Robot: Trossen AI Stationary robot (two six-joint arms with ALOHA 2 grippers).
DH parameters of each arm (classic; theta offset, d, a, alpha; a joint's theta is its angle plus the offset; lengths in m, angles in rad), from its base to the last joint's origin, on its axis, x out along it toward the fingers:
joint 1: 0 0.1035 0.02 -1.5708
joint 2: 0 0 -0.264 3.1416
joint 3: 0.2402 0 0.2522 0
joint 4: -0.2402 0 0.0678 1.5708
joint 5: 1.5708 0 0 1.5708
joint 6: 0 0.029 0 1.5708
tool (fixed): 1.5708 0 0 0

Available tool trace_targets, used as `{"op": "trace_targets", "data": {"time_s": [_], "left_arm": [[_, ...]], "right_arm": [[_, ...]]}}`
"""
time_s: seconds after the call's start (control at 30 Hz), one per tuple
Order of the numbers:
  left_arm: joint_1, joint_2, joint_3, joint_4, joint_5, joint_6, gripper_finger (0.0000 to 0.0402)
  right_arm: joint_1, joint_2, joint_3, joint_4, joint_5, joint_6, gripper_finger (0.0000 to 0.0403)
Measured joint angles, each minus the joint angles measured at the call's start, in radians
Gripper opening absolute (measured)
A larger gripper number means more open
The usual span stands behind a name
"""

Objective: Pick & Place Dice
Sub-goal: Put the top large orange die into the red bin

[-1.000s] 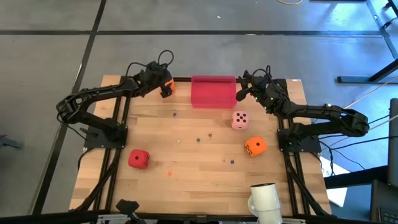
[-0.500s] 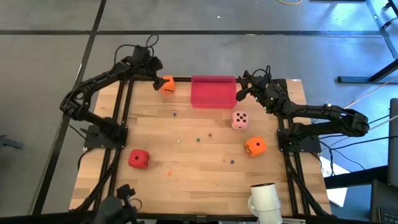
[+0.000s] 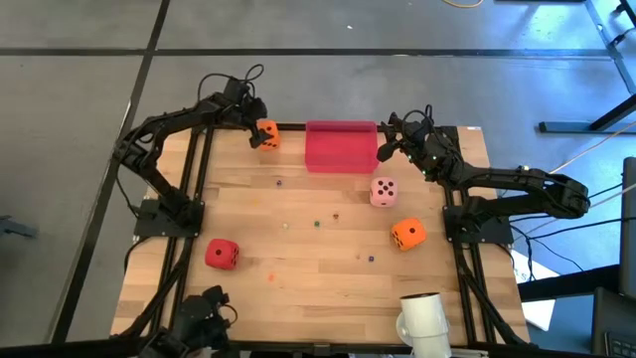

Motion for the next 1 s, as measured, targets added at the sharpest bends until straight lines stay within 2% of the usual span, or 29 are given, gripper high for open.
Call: {"op": "trace_targets", "data": {"time_s": [0.37,0.63,0.77,1.0], "left_arm": [[0.018,0.004,-0.031,0.019,-0.060,0.016,0.0400],[0.018,0.003,-0.039,0.044,-0.040,0.012,0.0400],[0.020,-0.005,-0.039,0.096,0.018,-0.012,0.0400],[0.032,-0.007,-0.039,0.063,0.013,-0.066,0.0400]], "right_arm": [[0.000,0.000,0.000,0.000,0.000,-0.001,0.0171],[0.000,0.000,0.000,0.000,0.000,-0.001,0.0171],[0.000,0.000,0.000,0.000,0.000,-0.001,0.0171],[0.000,0.000,0.000,0.000,0.000,-0.001,0.0171]]}}
